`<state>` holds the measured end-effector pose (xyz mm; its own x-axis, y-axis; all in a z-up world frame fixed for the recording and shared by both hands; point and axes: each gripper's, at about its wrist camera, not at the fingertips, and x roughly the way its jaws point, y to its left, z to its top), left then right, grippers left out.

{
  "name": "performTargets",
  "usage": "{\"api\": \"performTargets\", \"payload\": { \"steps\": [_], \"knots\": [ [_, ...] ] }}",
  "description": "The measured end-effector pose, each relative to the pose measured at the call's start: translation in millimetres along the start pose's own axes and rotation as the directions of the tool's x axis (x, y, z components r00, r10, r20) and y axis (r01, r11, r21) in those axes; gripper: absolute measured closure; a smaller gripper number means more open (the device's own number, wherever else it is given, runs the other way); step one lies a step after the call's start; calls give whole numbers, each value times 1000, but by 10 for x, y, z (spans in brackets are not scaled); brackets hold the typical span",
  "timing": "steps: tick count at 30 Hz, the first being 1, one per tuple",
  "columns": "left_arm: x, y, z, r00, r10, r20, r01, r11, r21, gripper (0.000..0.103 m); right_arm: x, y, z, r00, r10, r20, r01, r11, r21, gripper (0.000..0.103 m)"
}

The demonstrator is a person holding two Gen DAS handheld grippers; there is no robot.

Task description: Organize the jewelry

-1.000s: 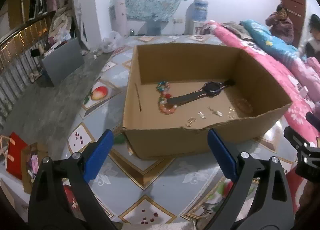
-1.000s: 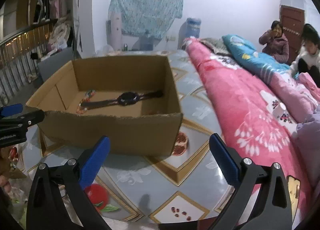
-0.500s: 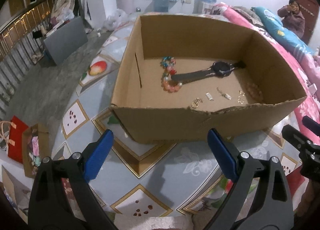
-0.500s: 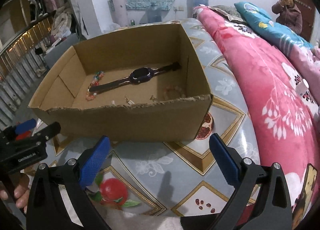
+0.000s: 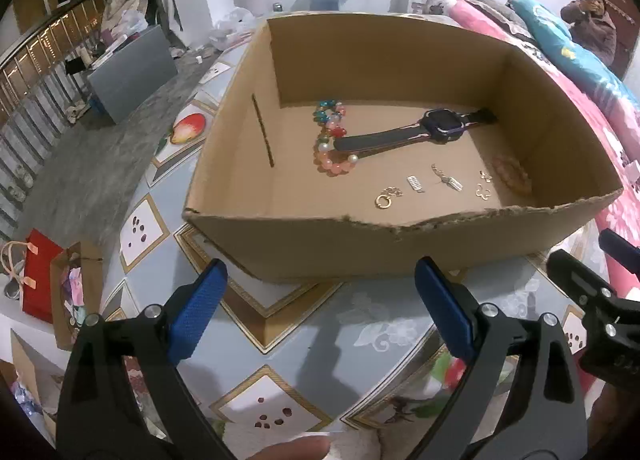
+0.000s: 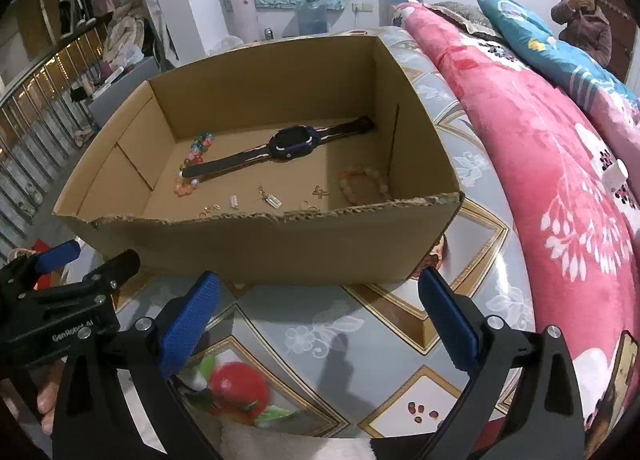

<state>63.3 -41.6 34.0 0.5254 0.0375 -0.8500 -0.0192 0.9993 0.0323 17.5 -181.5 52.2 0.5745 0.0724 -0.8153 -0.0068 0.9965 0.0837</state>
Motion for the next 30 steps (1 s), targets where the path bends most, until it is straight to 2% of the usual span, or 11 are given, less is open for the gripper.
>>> {"api": "performTargets", "payload": {
  "steps": [10,30],
  "knots": [
    [-42,-173,14,1000,-1,10,0,999,41,12,50,-4,18,1000,1,-11,-1,1000,2,6],
    [-58,-186,30,1000,4,9,-5,999,39,12,111,-39,22,1000,-6,-21,6,1000,18,6]
  ]
}}
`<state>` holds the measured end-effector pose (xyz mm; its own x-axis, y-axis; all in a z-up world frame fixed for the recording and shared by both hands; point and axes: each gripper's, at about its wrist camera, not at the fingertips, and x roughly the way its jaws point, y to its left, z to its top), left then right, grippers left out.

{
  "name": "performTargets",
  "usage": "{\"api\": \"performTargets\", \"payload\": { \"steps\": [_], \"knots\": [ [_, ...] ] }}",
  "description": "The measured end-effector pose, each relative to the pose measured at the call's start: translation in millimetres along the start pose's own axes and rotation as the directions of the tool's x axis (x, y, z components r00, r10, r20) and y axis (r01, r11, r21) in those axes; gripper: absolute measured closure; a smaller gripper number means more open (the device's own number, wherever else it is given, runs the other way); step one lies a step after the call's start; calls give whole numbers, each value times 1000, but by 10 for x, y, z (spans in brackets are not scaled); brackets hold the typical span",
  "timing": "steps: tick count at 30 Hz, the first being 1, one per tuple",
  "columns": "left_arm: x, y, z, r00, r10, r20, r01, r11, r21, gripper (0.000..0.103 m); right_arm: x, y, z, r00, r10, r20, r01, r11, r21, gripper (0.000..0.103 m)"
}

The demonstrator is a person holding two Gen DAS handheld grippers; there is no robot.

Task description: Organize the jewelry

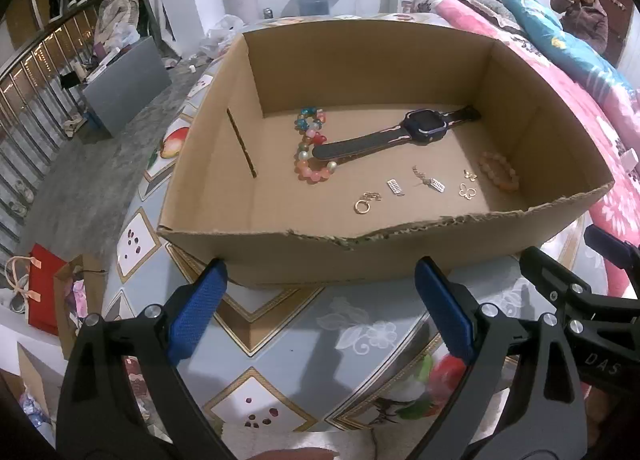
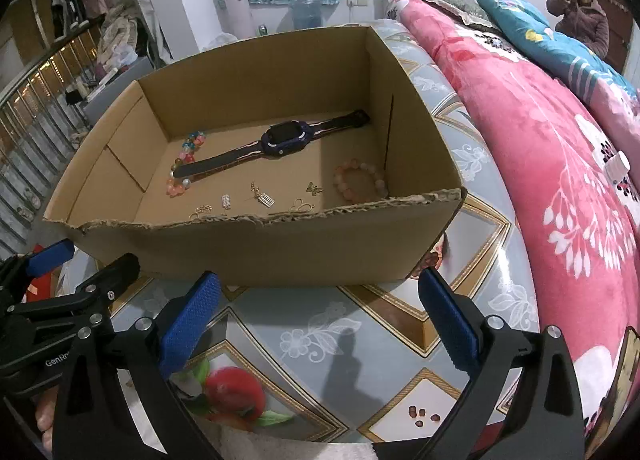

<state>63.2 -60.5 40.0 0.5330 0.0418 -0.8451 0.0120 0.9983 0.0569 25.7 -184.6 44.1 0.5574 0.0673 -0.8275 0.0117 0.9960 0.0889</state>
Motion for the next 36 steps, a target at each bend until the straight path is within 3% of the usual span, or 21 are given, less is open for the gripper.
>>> {"api": "performTargets", "payload": {
  "steps": [36],
  "knots": [
    [33,49,-18,1000,7,-15,-8,1000,-12,12,42,15,-5,1000,-6,-11,6,1000,-5,6]
  ]
}}
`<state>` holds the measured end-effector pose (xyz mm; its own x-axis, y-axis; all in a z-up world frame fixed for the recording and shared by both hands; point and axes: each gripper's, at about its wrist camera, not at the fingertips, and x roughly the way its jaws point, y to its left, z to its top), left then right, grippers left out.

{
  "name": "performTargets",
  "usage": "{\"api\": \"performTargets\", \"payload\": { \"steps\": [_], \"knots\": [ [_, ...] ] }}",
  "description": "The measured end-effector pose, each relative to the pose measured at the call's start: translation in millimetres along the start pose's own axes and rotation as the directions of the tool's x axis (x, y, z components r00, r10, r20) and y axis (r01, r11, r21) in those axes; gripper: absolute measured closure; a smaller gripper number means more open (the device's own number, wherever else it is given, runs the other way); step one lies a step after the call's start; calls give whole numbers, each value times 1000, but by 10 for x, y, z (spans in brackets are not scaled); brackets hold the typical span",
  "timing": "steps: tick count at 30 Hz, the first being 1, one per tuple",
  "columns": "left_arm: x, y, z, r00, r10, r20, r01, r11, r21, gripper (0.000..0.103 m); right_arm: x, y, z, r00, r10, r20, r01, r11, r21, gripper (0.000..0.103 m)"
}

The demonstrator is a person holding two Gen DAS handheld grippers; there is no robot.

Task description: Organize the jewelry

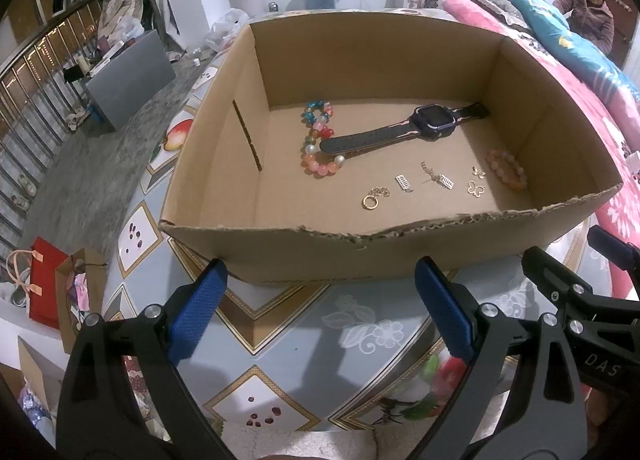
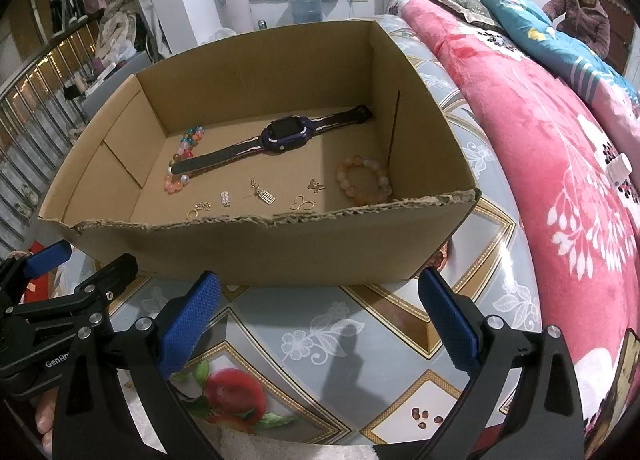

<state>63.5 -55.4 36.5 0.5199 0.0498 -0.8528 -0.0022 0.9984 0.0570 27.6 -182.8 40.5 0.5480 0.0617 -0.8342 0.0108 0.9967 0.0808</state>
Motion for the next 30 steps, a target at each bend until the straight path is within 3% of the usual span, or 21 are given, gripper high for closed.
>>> {"api": "performTargets", "payload": {
  "steps": [30],
  "knots": [
    [-19,5,-9,1000,6,-2,-6,1000,-6,12,-44,-5,2,1000,0,3,0,1000,-13,6]
  ]
}}
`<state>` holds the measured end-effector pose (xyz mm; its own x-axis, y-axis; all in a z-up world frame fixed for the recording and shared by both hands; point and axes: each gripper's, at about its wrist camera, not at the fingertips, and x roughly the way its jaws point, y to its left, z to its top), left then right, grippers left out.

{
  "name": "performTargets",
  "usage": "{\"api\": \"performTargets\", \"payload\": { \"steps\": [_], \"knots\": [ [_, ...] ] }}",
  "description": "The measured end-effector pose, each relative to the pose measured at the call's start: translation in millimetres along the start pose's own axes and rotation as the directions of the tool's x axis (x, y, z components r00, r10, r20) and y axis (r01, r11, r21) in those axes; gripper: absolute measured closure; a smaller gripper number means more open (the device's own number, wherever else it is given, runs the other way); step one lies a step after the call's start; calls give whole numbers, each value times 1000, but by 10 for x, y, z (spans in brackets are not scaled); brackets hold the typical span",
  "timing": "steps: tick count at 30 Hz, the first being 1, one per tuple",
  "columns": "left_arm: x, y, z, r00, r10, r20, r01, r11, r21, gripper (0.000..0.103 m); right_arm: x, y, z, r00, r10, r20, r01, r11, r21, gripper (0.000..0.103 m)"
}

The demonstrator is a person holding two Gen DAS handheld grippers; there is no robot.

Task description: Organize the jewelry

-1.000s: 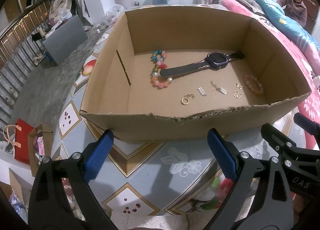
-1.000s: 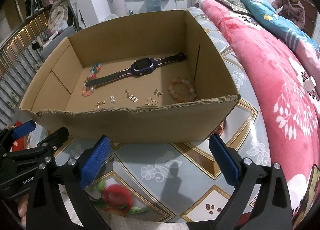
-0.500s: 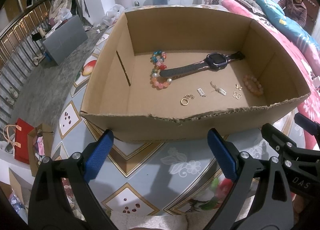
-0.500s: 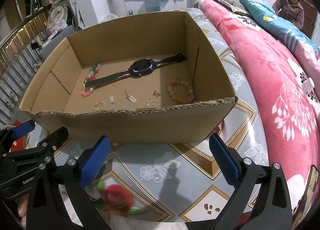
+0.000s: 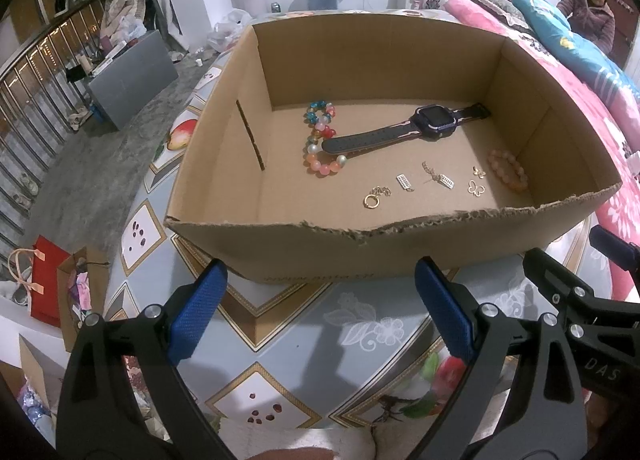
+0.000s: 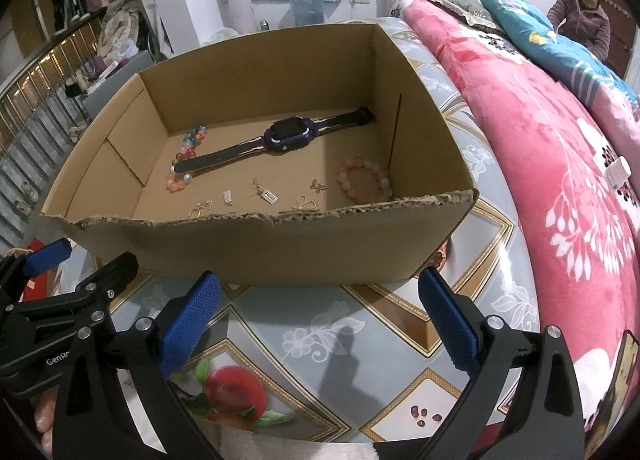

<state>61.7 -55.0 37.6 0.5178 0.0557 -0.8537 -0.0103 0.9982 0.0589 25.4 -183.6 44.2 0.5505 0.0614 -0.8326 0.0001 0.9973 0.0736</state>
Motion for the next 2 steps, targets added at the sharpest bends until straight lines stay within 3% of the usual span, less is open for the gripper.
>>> {"api": "performTargets", "payload": {
  "steps": [2],
  "knots": [
    [-1,-2,-2,1000,-3,-2,3,1000,-1,12,-7,-3,-6,1000,-1,0,1,1000,-1,6]
  ]
}}
